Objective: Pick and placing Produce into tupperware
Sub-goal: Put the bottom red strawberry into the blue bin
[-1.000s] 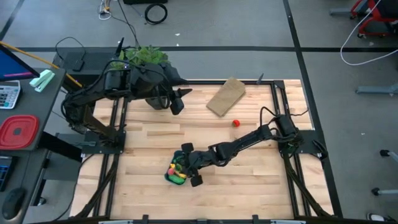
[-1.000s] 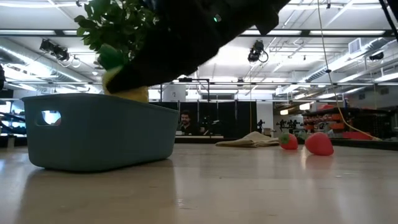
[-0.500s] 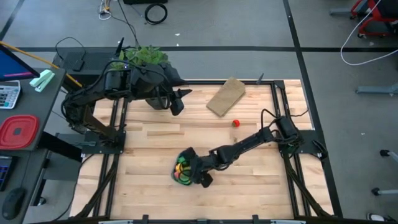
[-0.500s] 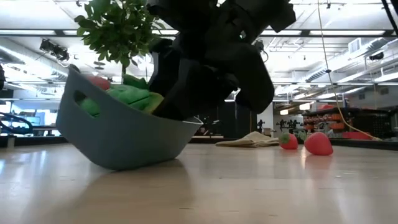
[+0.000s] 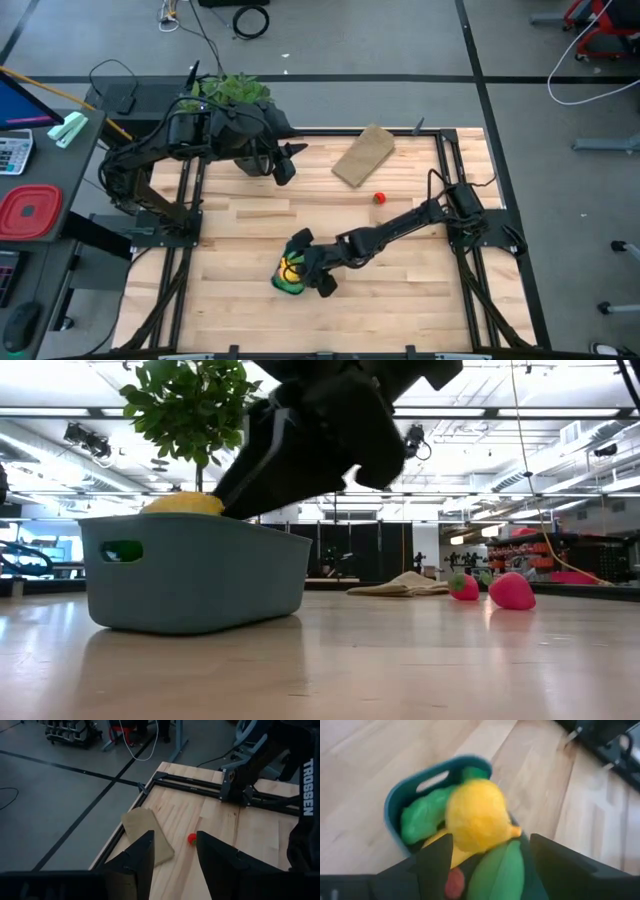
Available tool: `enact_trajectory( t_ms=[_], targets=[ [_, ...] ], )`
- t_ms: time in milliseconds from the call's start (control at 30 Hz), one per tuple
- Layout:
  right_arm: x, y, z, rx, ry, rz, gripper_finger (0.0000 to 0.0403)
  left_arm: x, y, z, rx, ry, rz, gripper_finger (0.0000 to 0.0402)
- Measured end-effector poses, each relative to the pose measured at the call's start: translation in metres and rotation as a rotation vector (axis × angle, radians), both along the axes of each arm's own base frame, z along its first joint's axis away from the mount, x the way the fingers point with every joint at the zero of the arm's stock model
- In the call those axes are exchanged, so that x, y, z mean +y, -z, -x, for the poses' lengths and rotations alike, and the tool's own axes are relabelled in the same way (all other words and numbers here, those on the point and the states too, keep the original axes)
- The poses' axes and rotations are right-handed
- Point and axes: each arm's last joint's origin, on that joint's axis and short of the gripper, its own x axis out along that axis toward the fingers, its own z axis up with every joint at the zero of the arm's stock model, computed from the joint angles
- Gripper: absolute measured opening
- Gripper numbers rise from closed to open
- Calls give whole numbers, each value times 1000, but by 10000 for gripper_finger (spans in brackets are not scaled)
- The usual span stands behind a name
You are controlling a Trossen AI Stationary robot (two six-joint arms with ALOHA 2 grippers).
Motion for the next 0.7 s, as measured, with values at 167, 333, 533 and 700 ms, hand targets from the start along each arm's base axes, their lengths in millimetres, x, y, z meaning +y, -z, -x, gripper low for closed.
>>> enact_trajectory(
  t_ms=[167, 333, 533, 700],
  targets=[
    [0, 2, 1, 24, 24, -19, 276, 0, 0, 0, 5, 0, 0, 148],
    [-1, 2, 2, 24, 31, -13, 268, 0, 1, 1, 14, 0, 0, 144],
    [-3, -10, 8, 35, 59, 19, 255, 0, 2, 1, 23, 1, 0, 151],
    [-10, -38, 32, 139, 154, -13, 247, 0, 3, 2, 39, 0, 1, 147]
  ],
)
